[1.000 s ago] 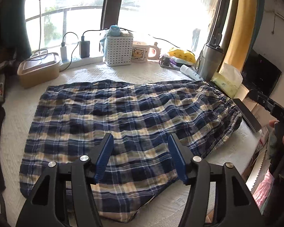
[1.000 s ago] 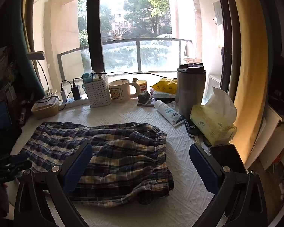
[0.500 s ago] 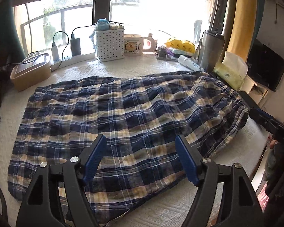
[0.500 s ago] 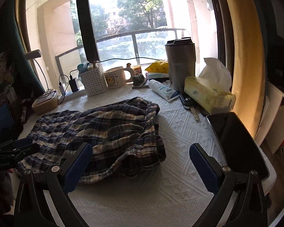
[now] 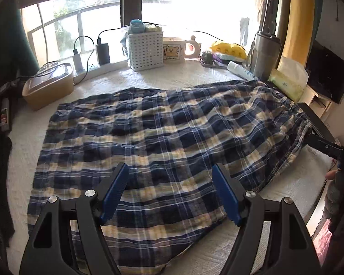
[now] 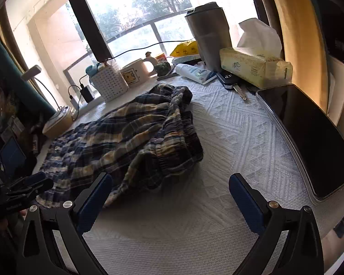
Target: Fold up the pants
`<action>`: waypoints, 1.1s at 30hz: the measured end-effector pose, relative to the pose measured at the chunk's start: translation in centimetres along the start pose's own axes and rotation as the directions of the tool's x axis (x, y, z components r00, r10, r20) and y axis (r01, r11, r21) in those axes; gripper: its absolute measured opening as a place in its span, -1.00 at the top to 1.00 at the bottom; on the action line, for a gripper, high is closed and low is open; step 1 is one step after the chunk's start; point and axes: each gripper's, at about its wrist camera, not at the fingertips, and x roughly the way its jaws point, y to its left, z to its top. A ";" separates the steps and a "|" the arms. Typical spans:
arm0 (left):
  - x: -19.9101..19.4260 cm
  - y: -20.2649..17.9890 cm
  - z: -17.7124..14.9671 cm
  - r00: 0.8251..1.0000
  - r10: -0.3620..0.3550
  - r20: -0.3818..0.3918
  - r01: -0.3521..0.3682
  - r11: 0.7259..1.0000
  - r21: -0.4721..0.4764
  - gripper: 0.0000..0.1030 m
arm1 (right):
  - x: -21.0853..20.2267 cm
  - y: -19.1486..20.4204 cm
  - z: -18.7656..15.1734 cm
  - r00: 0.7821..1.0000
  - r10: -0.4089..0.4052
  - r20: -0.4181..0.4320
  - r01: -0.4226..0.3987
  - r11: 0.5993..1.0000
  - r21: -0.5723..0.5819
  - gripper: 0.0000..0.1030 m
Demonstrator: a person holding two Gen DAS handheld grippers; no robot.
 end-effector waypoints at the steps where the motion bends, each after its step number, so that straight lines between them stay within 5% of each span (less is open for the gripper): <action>1: -0.4 0.6 0.0 1.000 0.001 0.010 -0.001 1.000 -0.010 -0.45 | 0.3 0.1 0.1 1.000 0.026 -0.015 -0.025 1.000 0.019 -0.98; 4: -0.9 2.4 -0.2 1.000 0.005 0.026 -0.004 0.999 -0.035 -0.45 | 1.8 0.3 0.5 0.993 0.107 -0.054 -0.101 0.990 0.101 -0.98; 10: -1.5 6.7 -1.1 0.999 0.030 0.028 -0.027 0.995 -0.101 -0.45 | 4.1 0.4 2.4 0.994 0.109 -0.019 -0.102 0.971 0.214 -0.97; 12: -1.7 8.3 -1.4 0.999 0.045 0.028 -0.041 0.991 -0.128 -0.45 | 4.8 0.1 2.9 0.997 0.079 -0.011 -0.073 0.960 0.269 -0.73; 14: -1.9 9.5 -1.7 0.998 0.058 0.029 -0.053 0.987 -0.149 -0.45 | 5.4 -0.5 2.9 0.998 0.060 -0.013 -0.053 0.943 0.328 0.03; 15: -2.0 10.2 -1.8 0.997 0.064 0.032 -0.058 0.986 -0.159 -0.45 | 5.7 -0.9 2.7 0.998 0.066 -0.022 -0.054 0.933 0.357 0.24; 17: -2.0 11.1 -2.1 0.997 0.071 0.035 -0.064 0.983 -0.173 -0.46 | 5.9 -1.3 2.5 0.997 0.074 -0.017 -0.062 0.920 0.387 0.48; 33: -4.2 16.0 -3.6 0.993 0.059 0.099 -0.035 0.973 -0.228 -0.45 | 0.5 4.5 9.4 0.985 -0.037 0.169 0.000 0.978 0.209 0.64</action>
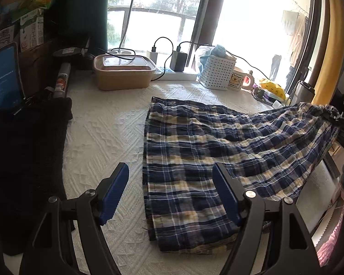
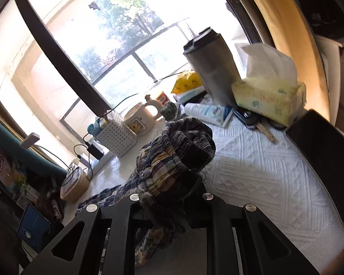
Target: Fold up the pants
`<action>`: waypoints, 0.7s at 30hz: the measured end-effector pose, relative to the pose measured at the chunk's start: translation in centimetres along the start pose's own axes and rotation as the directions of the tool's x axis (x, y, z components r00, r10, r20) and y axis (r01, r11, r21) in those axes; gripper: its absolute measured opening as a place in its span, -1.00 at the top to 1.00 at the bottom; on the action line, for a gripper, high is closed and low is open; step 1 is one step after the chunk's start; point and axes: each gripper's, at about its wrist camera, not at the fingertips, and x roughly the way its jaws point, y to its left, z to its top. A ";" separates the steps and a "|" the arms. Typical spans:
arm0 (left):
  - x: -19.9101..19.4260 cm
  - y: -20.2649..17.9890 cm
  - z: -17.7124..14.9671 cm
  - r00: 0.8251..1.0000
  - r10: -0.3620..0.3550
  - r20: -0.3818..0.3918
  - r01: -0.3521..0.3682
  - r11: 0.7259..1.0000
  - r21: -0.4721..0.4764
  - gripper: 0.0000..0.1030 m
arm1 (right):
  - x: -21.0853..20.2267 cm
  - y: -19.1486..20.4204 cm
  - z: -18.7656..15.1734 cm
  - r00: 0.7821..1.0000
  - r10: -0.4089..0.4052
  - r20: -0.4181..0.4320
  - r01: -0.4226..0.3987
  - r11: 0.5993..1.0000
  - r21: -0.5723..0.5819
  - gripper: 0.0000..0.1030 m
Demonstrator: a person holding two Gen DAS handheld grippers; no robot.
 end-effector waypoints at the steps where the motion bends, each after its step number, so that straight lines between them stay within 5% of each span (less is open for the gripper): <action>1: -0.1 0.3 -0.1 1.000 -0.002 0.000 0.002 1.000 -0.001 -0.45 | -0.1 1.0 0.5 1.000 0.008 0.008 -0.008 1.000 -0.025 0.64; 10: -0.8 1.9 -0.7 0.999 -0.039 0.020 0.039 0.999 -0.009 -0.45 | 1.0 14.1 -0.8 0.991 0.130 -0.026 -0.132 0.949 -0.287 0.64; 21: -2.0 5.1 -1.7 0.999 -0.018 0.038 0.021 0.998 -0.066 -0.45 | 7.3 25.5 -11.2 0.964 0.138 -0.226 -0.237 0.833 -0.500 0.64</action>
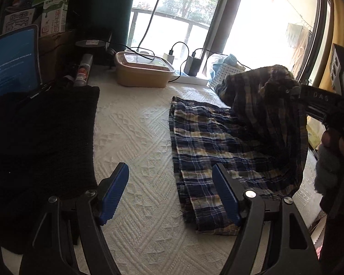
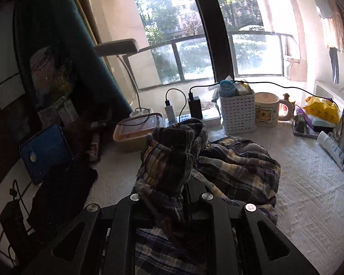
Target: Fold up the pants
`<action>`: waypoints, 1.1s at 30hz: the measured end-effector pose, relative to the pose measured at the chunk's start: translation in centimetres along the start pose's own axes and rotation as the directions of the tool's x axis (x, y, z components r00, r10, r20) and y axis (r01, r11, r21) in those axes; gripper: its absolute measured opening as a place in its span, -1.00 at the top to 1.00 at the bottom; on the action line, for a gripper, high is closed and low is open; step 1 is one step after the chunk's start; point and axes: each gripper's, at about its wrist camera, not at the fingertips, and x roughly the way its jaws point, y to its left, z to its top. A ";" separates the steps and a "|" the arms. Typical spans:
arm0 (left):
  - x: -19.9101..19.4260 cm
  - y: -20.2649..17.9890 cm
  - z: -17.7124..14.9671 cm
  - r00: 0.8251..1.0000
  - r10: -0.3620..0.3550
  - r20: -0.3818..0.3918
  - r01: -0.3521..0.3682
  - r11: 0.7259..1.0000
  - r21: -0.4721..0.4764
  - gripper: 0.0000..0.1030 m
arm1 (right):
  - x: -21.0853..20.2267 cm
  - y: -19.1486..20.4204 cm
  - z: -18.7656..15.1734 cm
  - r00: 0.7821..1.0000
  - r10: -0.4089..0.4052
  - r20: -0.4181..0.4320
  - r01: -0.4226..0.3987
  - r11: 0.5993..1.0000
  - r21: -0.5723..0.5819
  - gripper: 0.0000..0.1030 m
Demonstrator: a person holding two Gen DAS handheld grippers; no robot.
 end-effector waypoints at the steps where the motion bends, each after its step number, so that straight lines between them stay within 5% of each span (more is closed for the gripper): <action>1: -0.1 0.3 -0.1 1.000 0.010 0.006 -0.010 1.000 -0.007 -0.45 | 0.9 0.7 -0.4 1.000 -0.006 -0.011 0.005 1.000 -0.019 0.64; 9: -0.1 0.9 -0.7 1.000 0.021 0.007 -0.021 0.999 -0.029 -0.45 | 4.3 5.8 -3.6 0.996 0.011 -0.093 -0.023 0.990 -0.137 0.64; 18: -0.3 1.4 -0.6 0.998 0.055 0.008 -0.055 0.997 -0.049 -0.45 | 6.8 7.2 -7.4 0.962 0.035 -0.270 -0.088 0.978 -0.188 0.59; 21: -0.5 1.4 -0.3 0.998 0.067 0.014 -0.066 0.997 -0.046 -0.47 | 6.5 6.8 -8.0 0.953 0.085 -0.291 -0.134 0.979 -0.153 0.20; 22: -0.7 1.5 0.0 0.998 0.059 0.023 -0.057 0.997 -0.051 -0.50 | 6.2 6.8 -8.2 0.949 0.117 -0.293 -0.163 0.977 -0.137 -0.44; 23: -0.9 1.6 0.2 0.997 0.065 0.030 -0.064 0.997 -0.053 -0.51 | 5.9 6.9 -8.3 0.952 0.117 -0.284 -0.162 0.976 -0.143 -0.68; 33: -2.4 0.9 1.7 0.991 0.113 0.065 -0.113 0.994 -0.008 -0.51 | 2.3 4.9 -8.1 0.966 0.157 -0.206 -0.189 0.971 -0.146 -0.68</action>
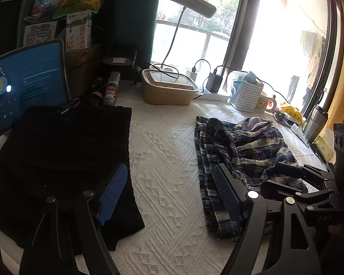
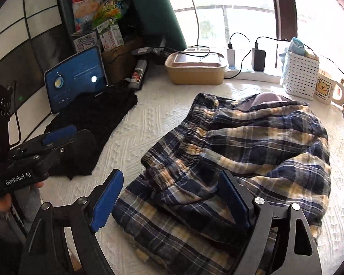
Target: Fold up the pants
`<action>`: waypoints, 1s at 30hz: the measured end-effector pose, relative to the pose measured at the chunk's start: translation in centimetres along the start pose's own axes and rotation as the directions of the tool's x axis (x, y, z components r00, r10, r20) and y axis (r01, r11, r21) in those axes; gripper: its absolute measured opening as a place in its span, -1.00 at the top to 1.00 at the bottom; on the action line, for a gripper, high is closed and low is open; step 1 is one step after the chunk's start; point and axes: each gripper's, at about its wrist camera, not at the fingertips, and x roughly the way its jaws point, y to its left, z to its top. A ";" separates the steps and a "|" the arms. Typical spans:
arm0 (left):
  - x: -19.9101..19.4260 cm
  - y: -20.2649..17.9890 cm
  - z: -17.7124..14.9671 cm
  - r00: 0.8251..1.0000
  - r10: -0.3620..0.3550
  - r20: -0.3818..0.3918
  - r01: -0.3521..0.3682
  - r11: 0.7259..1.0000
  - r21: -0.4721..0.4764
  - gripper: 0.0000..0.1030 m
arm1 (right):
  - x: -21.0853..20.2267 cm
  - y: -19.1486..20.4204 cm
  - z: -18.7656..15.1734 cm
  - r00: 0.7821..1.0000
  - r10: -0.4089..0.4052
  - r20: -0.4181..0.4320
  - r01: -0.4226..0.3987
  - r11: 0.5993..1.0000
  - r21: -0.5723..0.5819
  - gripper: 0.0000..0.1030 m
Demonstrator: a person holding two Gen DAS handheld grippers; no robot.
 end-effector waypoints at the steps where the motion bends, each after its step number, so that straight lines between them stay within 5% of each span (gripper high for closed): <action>1: 0.0 -0.4 0.1 1.000 -0.005 0.000 0.005 1.000 0.013 -0.51 | -0.6 -0.7 -0.2 1.000 -0.007 0.011 0.007 1.000 0.013 -0.68; 7: 2.7 -3.1 0.5 0.989 -0.142 -0.043 0.146 0.985 0.090 -0.51 | -4.2 -5.7 -1.3 0.991 -0.117 0.070 0.109 0.988 0.108 -0.68; 16: 6.8 -7.2 2.0 0.985 -0.122 -0.125 0.150 0.958 0.246 -0.51 | -6.0 -13.1 -3.3 0.975 -0.210 0.074 0.187 0.953 0.238 -0.68; 24: 11.3 -9.7 3.8 0.977 -0.098 -0.188 0.168 0.901 0.401 -0.50 | -5.8 -16.5 -2.7 0.975 -0.200 0.091 0.164 0.937 0.310 -0.68; 25: 11.8 -9.8 4.1 0.976 -0.093 -0.196 0.167 0.898 0.406 -0.46 | -5.8 -16.8 -2.5 0.975 -0.201 0.096 0.162 0.936 0.311 -0.68; 28: 13.2 -10.0 4.4 0.964 -0.110 -0.243 0.203 0.893 0.402 0.31 | -6.0 -17.3 -1.9 0.973 -0.199 0.114 0.155 0.937 0.312 -0.68; 30: 13.7 -10.2 4.2 0.954 -0.131 -0.269 0.236 0.881 0.409 0.47 | -5.9 -17.7 -1.6 0.973 -0.196 0.124 0.149 0.939 0.310 -0.68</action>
